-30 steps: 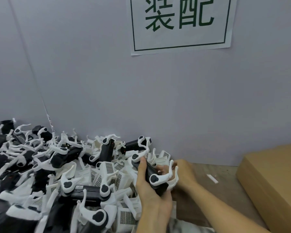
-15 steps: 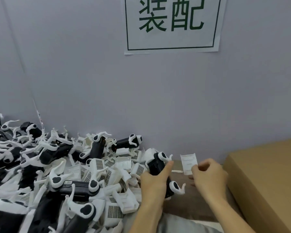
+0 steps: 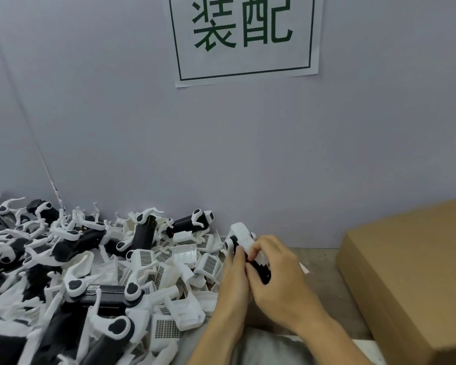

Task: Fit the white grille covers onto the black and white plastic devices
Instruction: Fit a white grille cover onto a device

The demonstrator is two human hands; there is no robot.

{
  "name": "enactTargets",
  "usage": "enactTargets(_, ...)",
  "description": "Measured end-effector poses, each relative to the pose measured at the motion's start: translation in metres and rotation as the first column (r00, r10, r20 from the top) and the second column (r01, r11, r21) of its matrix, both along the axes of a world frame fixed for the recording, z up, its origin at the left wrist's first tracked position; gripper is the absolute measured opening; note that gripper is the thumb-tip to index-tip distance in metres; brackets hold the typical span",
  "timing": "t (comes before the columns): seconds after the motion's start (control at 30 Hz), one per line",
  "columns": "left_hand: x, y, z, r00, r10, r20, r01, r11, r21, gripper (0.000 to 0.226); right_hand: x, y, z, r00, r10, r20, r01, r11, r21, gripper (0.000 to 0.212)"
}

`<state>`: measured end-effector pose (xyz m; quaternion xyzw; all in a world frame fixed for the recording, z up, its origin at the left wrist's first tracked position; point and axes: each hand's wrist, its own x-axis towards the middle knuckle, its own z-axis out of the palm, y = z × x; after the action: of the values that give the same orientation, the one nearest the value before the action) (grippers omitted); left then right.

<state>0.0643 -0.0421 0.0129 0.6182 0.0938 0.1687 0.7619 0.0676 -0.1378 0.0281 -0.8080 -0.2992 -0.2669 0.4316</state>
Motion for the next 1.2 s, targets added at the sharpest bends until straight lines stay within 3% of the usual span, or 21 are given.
enactTargets(0.17, 0.001, 0.001, -0.005, 1.000, 0.024, -0.014, -0.022, 0.995, 0.100, 0.022, 0.001, 0.003, 0.001, 0.979, 0.090, -0.181, -0.029, 0.949, 0.314, 0.014)
enactTargets(0.27, 0.000, 0.002, -0.003, 0.999, 0.027, -0.024, -0.027, 1.000, 0.011, 0.021, 0.003, 0.004, 0.001, 0.940, 0.176, -0.291, -0.050, 0.918, 0.393, 0.020)
enactTargets(0.4, 0.001, 0.005, -0.004, 0.997, 0.071, -0.020, -0.073, 0.994, -0.085, 0.022, 0.004, 0.006, -0.001, 0.910, 0.200, -0.363, -0.034, 0.909, 0.416, 0.033)
enactTargets(0.47, 0.001, 0.004, -0.003, 0.993, 0.120, -0.010, -0.120, 0.985, -0.121, 0.024, 0.007, 0.001, -0.001, 0.939, 0.053, -0.340, 0.096, 0.909, 0.406, 0.035)
enactTargets(0.57, 0.000, 0.001, 0.000, 0.995, 0.104, -0.005, -0.104, 0.987, -0.125, 0.034, 0.010, -0.006, -0.003, 0.946, -0.143, -0.290, 0.223, 0.939, 0.263, 0.045)
enactTargets(0.67, -0.003, -0.003, -0.001, 0.996, 0.004, 0.085, 0.000, 0.999, -0.048, 0.029, 0.006, 0.001, -0.007, 0.961, -0.109, -0.254, 0.153, 0.975, 0.162, 0.046)
enactTargets(0.8, -0.008, -0.008, 0.001, 0.977, -0.117, 0.177, 0.120, 0.993, -0.004, 0.022, 0.005, 0.004, -0.008, 0.968, -0.167, -0.187, 0.207, 0.953, 0.220, 0.036)
enactTargets(1.03, -0.006, -0.001, 0.001, 0.990, 0.003, 0.138, 0.016, 0.991, -0.134, 0.023, 0.010, -0.004, -0.007, 0.972, -0.024, -0.235, 0.119, 0.910, 0.398, 0.030)
enactTargets(1.2, -0.004, -0.002, -0.003, 0.989, 0.010, 0.147, -0.005, 0.999, -0.036, 0.024, 0.008, -0.001, -0.010, 0.975, 0.005, -0.220, 0.063, 0.951, 0.302, 0.025)
